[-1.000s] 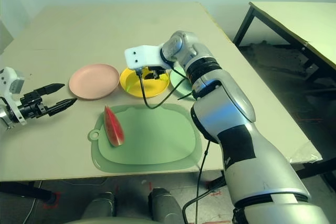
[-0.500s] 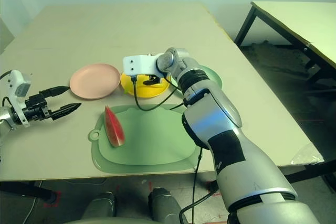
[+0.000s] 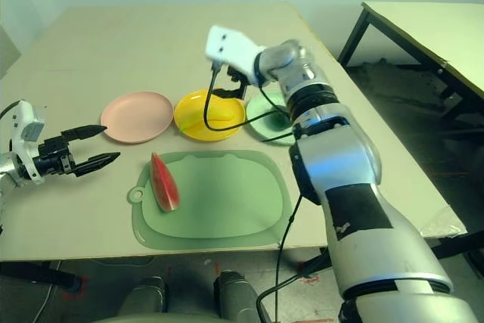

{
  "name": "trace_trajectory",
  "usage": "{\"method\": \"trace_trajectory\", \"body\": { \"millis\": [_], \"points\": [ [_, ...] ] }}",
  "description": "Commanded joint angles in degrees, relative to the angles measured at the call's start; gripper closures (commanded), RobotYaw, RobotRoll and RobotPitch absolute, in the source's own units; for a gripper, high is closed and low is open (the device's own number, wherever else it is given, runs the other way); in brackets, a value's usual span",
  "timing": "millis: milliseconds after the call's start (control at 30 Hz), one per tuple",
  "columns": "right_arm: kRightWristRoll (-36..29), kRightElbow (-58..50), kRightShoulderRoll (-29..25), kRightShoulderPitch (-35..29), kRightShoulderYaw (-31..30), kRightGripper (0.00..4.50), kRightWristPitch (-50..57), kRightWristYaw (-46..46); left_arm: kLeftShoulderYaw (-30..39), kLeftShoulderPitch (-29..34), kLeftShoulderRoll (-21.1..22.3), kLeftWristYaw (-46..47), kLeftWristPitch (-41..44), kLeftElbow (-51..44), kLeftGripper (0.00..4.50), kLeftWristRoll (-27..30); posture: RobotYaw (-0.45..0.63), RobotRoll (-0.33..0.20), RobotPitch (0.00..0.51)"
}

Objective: Place the fruits into color-matched plates.

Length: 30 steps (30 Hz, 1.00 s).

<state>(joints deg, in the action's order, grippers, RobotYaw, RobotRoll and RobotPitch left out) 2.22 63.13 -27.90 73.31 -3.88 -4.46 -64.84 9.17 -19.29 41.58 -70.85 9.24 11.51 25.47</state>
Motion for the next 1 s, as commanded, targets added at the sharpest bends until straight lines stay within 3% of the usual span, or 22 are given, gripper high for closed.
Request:
{"method": "trace_trajectory", "body": {
  "millis": [33, 200, 400, 600, 800, 1000],
  "points": [
    [-9.5, -16.4, -2.8, -13.7, 4.2, 0.02, 11.0, -9.2, -2.2, -2.3, 1.2, -3.8, -0.7, 0.9, 0.0, -0.6, -0.1, 0.0, 0.039],
    [-22.2, -42.2, -7.8, -36.0, 7.9, 0.02, 20.5, -18.1, -5.0, -7.2, 1.9, -9.0, -2.1, 5.0, 0.0, -1.8, -0.17, 0.0, 0.021],
    [-25.7, -51.0, -12.2, -53.4, 6.5, 0.02, 17.8, -25.1, -10.2, -15.3, 1.5, -17.4, -7.1, 12.4, 0.0, -5.3, -0.2, 0.0, 0.002],
    [-24.9, -44.6, -11.4, -57.7, 4.9, 0.02, 7.6, -27.6, -20.6, -20.7, 3.6, -21.6, -15.5, 16.0, 0.0, -5.1, -0.21, 0.0, 0.0],
    [-24.1, -37.2, -8.7, -55.3, 5.1, 0.02, -0.2, -27.2, -37.8, -26.1, 7.7, -21.6, -29.6, 17.8, 0.0, -4.7, -0.21, 0.0, 0.0],
    [-24.6, -35.4, -7.3, -54.5, 5.5, 0.02, -1.7, -25.6, -50.9, -32.9, 6.6, -21.6, -42.1, 24.2, 0.0, -5.3, -0.23, 0.0, 0.0]
  ]
}}
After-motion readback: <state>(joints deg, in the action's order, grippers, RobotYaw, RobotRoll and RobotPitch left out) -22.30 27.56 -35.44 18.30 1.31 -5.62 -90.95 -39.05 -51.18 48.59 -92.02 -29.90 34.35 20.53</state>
